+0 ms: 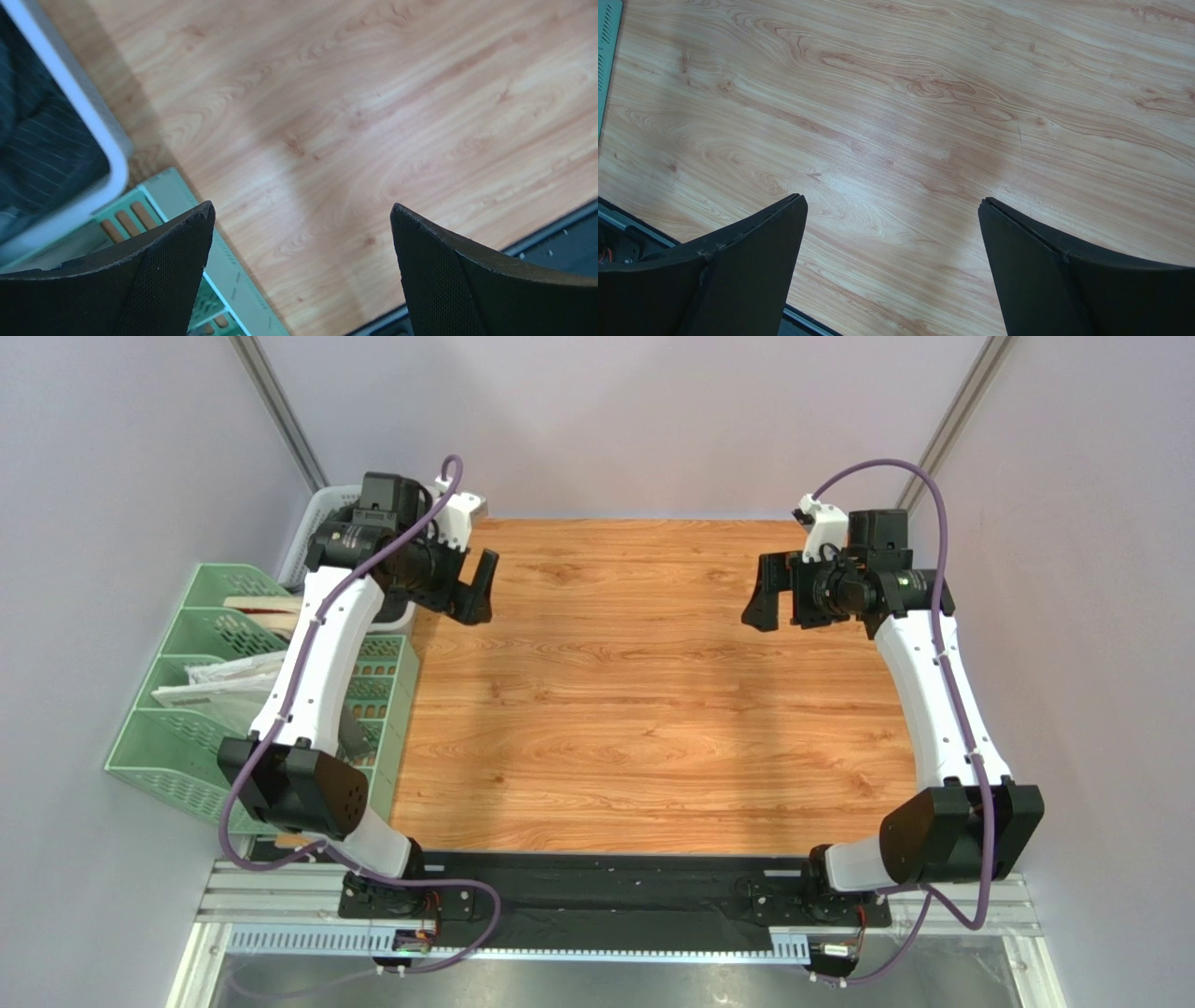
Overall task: Fold and stack the long sleeve shirts
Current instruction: Grab the shirt from the pile
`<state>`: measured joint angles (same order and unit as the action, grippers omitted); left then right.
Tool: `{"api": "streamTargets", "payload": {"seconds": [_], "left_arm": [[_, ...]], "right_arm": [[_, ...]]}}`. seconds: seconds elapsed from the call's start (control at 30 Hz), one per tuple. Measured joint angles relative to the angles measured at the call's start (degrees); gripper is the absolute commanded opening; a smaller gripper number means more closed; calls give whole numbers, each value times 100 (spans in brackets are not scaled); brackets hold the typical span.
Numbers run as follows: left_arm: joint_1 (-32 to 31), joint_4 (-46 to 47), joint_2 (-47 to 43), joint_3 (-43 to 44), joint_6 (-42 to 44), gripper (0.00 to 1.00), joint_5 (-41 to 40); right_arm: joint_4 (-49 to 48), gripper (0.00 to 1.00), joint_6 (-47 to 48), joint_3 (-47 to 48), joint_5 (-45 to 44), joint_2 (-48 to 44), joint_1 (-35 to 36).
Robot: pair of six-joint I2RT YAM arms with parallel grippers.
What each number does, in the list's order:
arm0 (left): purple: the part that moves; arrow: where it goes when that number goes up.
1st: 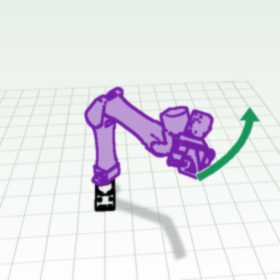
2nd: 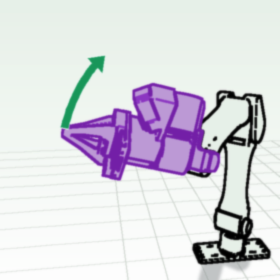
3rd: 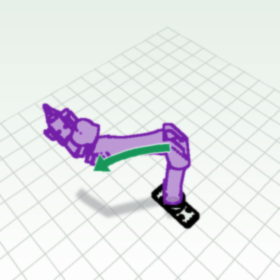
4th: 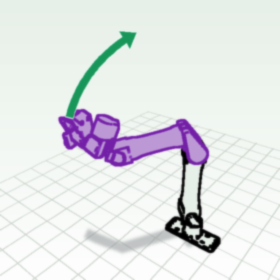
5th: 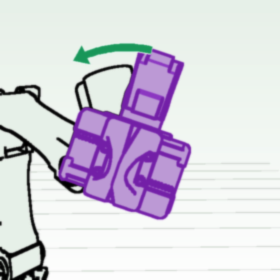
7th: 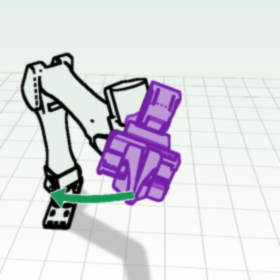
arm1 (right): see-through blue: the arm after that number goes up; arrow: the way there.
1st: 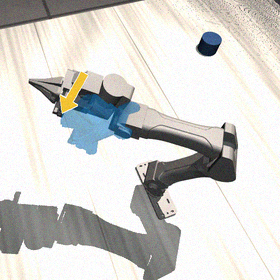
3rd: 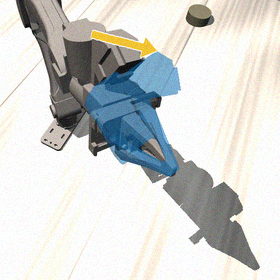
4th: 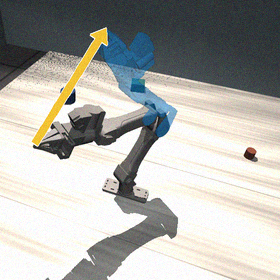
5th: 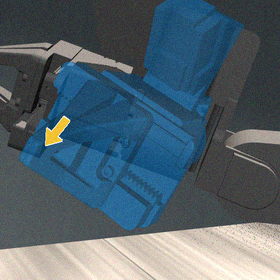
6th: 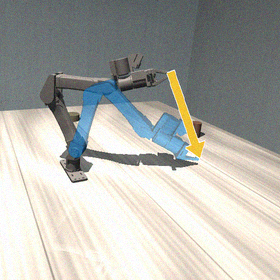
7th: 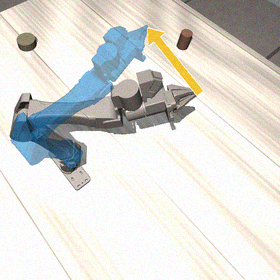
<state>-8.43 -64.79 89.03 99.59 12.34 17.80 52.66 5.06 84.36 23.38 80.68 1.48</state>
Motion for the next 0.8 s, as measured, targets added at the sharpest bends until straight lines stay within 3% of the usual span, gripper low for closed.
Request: {"api": "streamTargets", "payload": {"seconds": [0.17, 0.37, 0.43, 0.8], "left_arm": [[313, 35, 667, 1075, -52, 99, -225], [1357, -42, 2575, 3875, -136, 99, -446], [1580, 96, 3097, 4345, -149, 99, -575], [1840, 1008, 4743, 4135, 24, 97, -1368]], "right_arm": [[37, 100, 33, 2, 85, 46, 0], [90, 100, 70, 2, 146, 164, 0], [122, 100, 83, 2, 164, 192, 0], [151, 100, 107, 0, 179, 302, 0]]}}
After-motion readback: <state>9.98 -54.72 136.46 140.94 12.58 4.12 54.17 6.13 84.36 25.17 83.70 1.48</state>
